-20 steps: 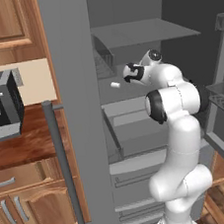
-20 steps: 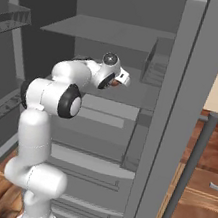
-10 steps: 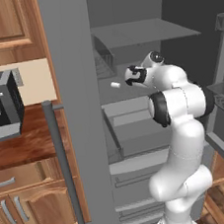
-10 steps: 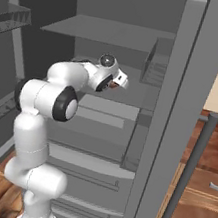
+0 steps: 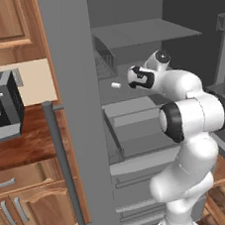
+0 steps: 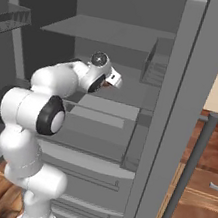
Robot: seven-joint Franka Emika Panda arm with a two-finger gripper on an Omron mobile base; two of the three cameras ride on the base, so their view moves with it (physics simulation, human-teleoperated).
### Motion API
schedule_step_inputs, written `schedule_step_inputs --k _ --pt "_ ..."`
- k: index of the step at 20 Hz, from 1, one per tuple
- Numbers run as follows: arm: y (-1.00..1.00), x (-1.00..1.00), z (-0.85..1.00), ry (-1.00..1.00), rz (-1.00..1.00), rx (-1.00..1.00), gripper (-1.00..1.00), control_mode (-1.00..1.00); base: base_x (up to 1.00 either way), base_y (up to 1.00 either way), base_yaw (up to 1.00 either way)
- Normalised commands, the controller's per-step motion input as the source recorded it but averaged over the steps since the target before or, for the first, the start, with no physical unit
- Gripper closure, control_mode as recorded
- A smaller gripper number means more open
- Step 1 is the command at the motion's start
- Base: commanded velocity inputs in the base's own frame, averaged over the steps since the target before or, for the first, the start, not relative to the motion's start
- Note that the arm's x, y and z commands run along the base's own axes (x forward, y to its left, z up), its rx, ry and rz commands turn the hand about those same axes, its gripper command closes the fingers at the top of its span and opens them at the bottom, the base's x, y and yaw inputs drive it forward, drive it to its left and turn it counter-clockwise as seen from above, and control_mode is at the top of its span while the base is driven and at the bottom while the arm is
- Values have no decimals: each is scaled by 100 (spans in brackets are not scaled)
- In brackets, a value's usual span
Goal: Pick onion from the fridge and place it on the plate on the counter.
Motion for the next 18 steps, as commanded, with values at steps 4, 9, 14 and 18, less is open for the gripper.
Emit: schedule_step_inputs --k 4,9,14,18 --pt "0 -96 38 -4 0 0 100 -100 0 0 0" --pt "0 -100 11 0 0 0 100 -100 0 0 0" --pt "0 -100 32 1 0 0 100 -100 0 0 0" --pt "0 -86 41 6 0 0 100 -100 0 0 0"
